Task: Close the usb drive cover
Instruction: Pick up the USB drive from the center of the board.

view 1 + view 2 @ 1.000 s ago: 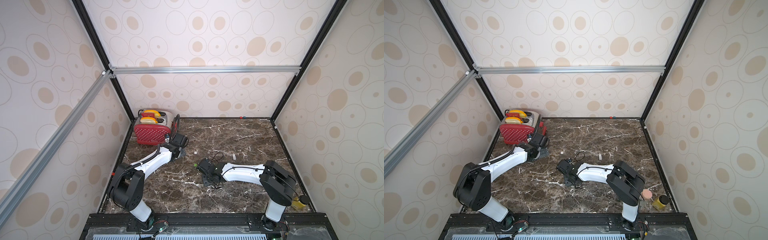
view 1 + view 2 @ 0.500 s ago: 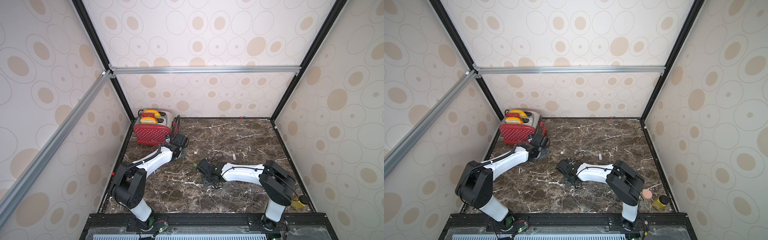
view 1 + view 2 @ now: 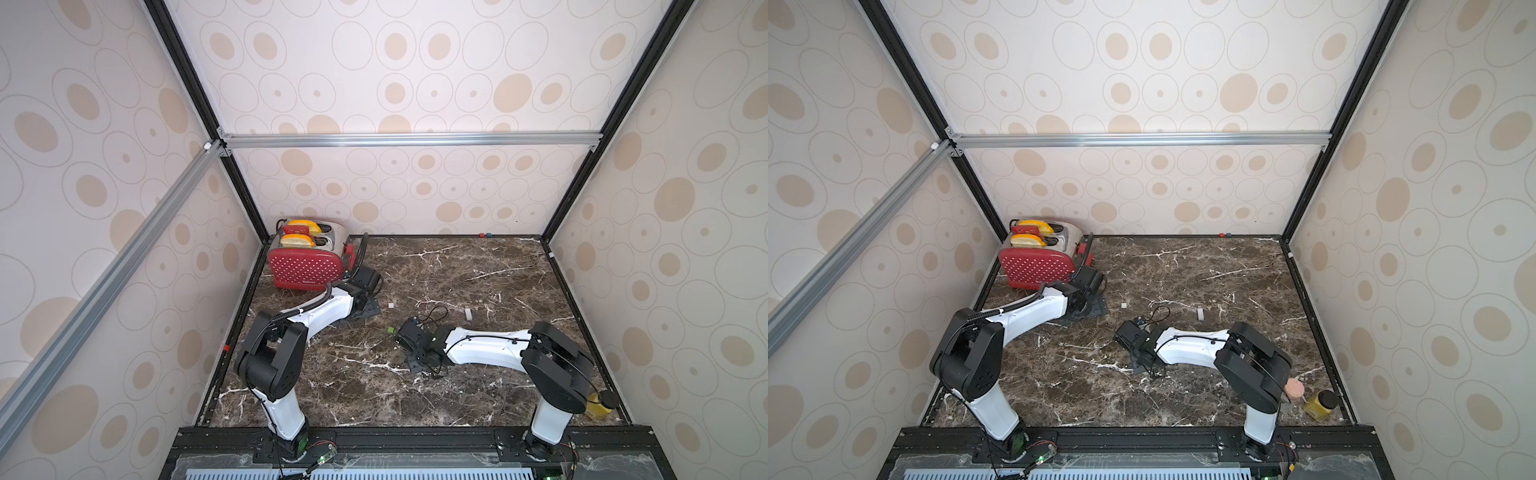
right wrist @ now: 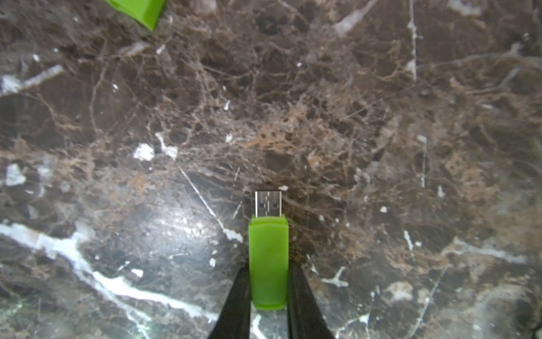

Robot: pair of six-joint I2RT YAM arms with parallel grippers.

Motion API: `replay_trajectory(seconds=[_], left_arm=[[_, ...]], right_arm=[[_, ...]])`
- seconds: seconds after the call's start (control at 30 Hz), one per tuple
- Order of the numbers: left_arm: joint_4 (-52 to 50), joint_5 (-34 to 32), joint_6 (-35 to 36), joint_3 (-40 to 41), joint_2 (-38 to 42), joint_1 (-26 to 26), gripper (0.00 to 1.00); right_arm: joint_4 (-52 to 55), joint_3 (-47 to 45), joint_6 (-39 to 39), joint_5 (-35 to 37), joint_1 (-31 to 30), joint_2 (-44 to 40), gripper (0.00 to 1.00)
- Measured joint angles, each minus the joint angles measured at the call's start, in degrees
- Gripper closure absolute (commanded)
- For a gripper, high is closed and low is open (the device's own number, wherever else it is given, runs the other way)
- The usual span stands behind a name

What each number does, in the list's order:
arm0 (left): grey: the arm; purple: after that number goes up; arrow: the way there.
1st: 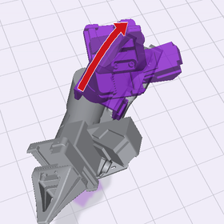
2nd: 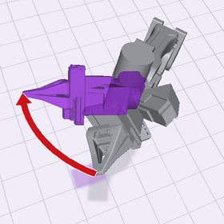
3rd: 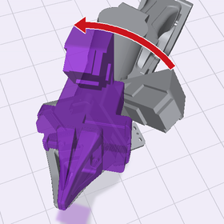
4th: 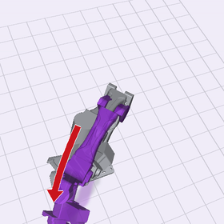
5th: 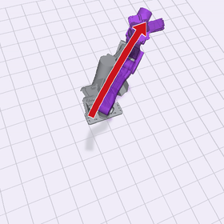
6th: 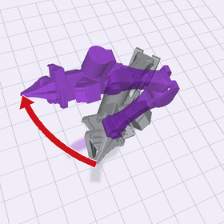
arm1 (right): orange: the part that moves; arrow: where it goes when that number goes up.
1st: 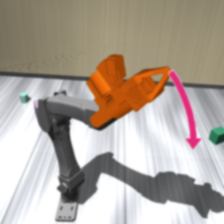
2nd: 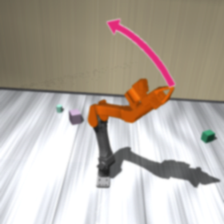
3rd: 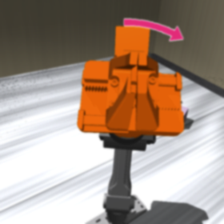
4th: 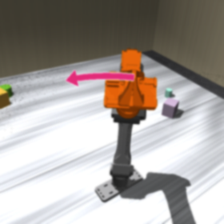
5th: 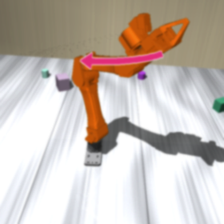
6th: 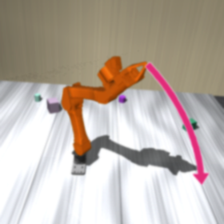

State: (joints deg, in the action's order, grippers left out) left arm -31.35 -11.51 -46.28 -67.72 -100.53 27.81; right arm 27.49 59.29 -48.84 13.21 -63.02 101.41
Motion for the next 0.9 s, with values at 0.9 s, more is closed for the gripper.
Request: replay_trajectory(seconds=[0.9], left_arm=[[-4.9,11.7,9.0,-9.4,-11.5,7.5,0.12]], right_arm=[[2.4,-7.7,1.2,3.0,3.3,-11.6,0.91]])
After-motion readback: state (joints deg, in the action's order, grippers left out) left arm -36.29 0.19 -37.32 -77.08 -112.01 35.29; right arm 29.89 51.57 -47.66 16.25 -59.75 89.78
